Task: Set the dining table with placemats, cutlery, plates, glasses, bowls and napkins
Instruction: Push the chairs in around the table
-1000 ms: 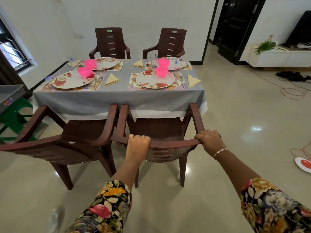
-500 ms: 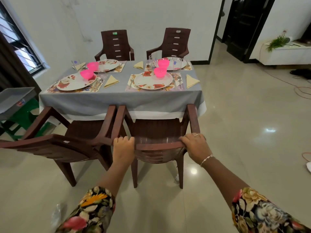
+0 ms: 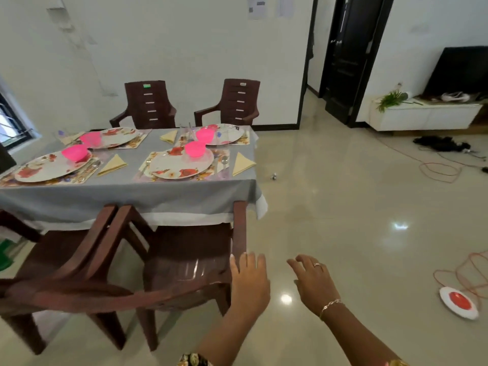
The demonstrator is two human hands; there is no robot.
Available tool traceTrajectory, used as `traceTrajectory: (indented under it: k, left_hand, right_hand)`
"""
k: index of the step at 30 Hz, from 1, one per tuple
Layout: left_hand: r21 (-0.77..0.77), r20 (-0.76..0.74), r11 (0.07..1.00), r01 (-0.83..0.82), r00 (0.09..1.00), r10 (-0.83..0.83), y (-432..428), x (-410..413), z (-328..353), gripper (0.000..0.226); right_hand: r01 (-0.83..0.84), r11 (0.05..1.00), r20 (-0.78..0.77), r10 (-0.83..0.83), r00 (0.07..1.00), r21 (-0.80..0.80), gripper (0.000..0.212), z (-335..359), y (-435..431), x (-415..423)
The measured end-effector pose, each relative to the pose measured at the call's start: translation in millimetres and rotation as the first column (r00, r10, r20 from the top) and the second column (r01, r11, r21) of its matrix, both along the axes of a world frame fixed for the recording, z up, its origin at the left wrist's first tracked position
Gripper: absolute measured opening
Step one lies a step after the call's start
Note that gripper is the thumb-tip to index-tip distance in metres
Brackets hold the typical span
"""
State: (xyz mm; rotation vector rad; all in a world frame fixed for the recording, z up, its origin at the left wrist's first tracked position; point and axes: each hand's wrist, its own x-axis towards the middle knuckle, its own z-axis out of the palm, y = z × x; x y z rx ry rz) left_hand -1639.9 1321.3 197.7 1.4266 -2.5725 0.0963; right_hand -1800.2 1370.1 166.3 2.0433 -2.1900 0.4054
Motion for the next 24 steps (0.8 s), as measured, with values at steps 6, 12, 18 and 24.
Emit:
traceTrajectory:
  k: [6, 12, 18, 24]
  left_hand:
    - [0.015, -0.046, 0.999, 0.044, 0.998, -0.043, -57.6, -85.9, -29.2, 0.064]
    - [0.044, -0.023, 0.999, 0.028, 0.999, -0.027, -175.6, -177.3, -43.3, 0.066]
    - [0.038, -0.025, 0.998, 0.042, 0.999, -0.041, -294.9, -249.7, -40.3, 0.066]
    - [0.011, -0.038, 0.997, 0.077, 0.996, -0.076, -402.5, -315.2, -51.7, 0.081]
  right_hand:
    - [0.076, 0.994, -0.032, -0.073, 0.997, 0.079, 0.065, -17.3, -44.6, -99.4]
    - [0.016, 0.996, -0.02, -0.014, 1.0, 0.087, 0.082, -19.8, -159.0, -189.6]
    - [-0.034, 0.996, -0.005, 0.034, 0.999, 0.082, 0.087, -11.2, -279.1, -265.3]
    - [-0.026, 0.992, 0.036, 0.022, 0.999, 0.125, 0.089, -26.6, -382.5, -334.2]
